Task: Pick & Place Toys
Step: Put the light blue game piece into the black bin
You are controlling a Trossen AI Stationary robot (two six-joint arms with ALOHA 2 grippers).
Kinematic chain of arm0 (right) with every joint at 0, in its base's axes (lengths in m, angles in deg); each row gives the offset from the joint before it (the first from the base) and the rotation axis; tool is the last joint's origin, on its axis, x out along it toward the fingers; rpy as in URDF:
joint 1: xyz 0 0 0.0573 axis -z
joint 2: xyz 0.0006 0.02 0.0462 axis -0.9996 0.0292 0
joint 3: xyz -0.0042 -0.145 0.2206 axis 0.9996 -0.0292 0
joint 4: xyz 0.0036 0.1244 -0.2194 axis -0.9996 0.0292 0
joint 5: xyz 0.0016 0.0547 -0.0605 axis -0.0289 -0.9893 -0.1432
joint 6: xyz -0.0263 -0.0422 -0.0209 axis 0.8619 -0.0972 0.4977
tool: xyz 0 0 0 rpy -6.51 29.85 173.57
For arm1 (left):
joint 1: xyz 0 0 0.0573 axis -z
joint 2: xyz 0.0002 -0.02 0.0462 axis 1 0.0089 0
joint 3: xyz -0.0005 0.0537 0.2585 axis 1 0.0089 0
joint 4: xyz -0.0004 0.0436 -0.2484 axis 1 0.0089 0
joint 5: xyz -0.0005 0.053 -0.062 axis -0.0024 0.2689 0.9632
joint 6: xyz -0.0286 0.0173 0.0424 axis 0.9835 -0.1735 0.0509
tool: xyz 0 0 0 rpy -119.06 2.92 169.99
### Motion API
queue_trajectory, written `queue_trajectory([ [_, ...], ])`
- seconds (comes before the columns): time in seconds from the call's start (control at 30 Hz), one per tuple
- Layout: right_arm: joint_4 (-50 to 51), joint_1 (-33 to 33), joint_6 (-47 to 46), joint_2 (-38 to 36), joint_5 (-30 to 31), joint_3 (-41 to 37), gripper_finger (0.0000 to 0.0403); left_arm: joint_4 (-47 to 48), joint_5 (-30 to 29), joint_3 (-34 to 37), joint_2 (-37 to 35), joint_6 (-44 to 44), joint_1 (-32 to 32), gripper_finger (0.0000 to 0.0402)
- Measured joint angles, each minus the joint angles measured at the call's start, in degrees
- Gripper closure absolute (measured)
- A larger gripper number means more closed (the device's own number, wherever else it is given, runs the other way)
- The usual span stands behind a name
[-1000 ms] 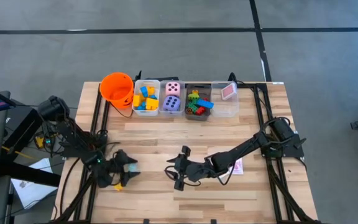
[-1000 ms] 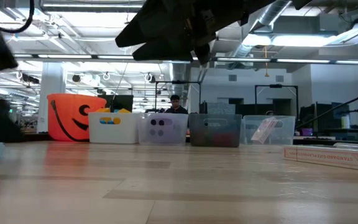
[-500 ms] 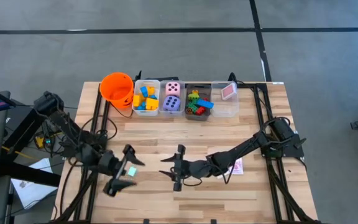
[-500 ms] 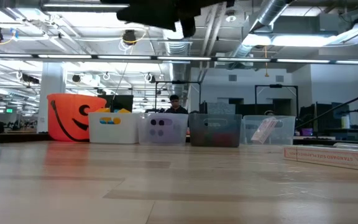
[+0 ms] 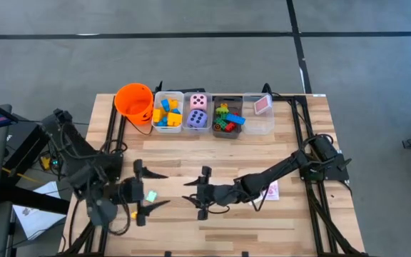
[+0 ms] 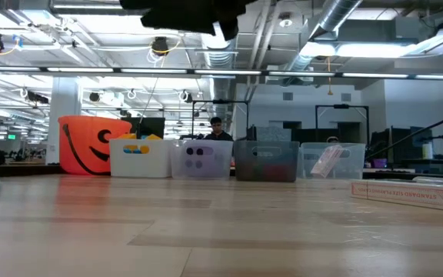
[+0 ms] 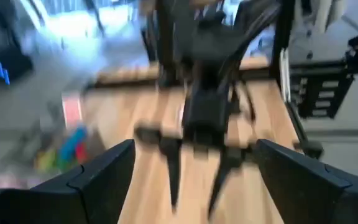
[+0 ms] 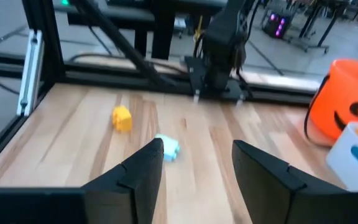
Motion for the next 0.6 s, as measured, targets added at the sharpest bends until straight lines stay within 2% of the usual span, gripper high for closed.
queue_trajectory([
  [0.07,1.9,0.0,-2.1,0.0,0.0,0.0,0.0214,11.2,1.9,-0.9,-0.2,12.3,0.2,0.0078],
  [0.13,3.6,0.0,-3.9,0.0,-0.1,0.0,0.0214,22.8,7.1,-0.7,-0.3,24.6,0.2,0.0078],
  [0.2,4.8,0.0,-5.5,0.0,-0.1,0.0,0.0214,32.2,14.5,0.2,-0.2,35.2,-0.4,0.0078],
  [0.3,6.1,-0.1,-7.4,0.0,-0.1,0.0,0.0214,40.5,26.3,2.5,0.8,44.5,-1.4,0.0078],
  [0.47,5.7,-0.1,-7.6,0.0,-0.1,0.0,0.0214,38.4,40.9,9.9,1.9,51.9,-2.3,0.0078],
  [0.6,5.0,-0.1,-7.7,0.0,-0.1,0.1,0.0214,31.4,46.0,16.7,2.9,61.0,-3.0,0.0078],
])
